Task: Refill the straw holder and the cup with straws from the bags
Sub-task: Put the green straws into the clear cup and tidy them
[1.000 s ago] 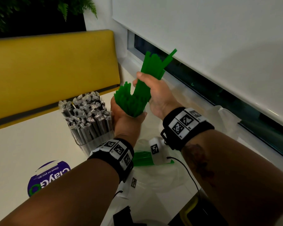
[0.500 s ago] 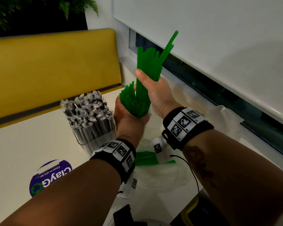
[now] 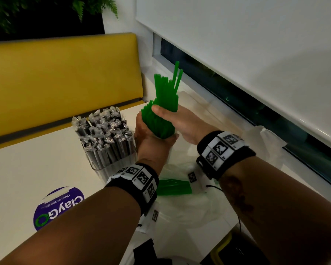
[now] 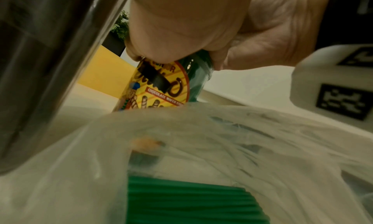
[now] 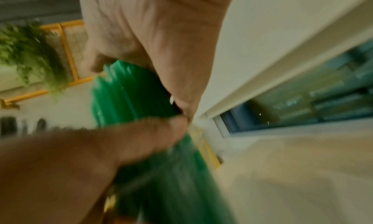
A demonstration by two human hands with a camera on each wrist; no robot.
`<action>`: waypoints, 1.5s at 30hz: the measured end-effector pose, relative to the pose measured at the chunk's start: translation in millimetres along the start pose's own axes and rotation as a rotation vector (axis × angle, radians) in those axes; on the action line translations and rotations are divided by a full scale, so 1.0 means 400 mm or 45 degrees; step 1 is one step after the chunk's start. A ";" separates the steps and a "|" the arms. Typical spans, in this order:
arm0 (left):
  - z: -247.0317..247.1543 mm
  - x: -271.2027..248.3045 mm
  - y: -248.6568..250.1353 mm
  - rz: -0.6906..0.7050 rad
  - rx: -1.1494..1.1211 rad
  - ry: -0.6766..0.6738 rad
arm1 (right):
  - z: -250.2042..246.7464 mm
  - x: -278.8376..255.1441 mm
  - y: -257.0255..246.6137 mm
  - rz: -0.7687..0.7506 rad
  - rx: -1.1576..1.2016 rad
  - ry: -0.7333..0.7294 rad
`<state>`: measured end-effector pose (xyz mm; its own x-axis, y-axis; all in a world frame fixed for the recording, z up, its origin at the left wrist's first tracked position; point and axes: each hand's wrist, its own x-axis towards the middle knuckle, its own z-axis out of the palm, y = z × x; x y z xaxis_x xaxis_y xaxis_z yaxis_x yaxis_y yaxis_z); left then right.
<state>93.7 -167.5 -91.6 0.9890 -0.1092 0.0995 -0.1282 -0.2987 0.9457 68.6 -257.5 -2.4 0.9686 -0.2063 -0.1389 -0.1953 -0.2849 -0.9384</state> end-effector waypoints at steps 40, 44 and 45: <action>-0.065 -0.197 -0.117 -0.368 0.035 -0.269 | 0.120 -0.303 0.351 -0.062 -1.499 -0.183; -0.046 -0.199 -0.175 -0.237 0.413 -0.654 | 0.129 -0.256 0.387 -0.095 -1.586 -0.255; -0.044 -0.195 -0.187 -0.229 0.482 -0.724 | 0.134 -0.248 0.388 -0.096 -1.612 -0.250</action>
<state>27.4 -119.9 -164.6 0.8186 -0.4749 -0.3230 -0.0851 -0.6566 0.7494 -49.6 -231.2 -151.0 0.9687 -0.0408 -0.2447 -0.0439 -0.9990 -0.0074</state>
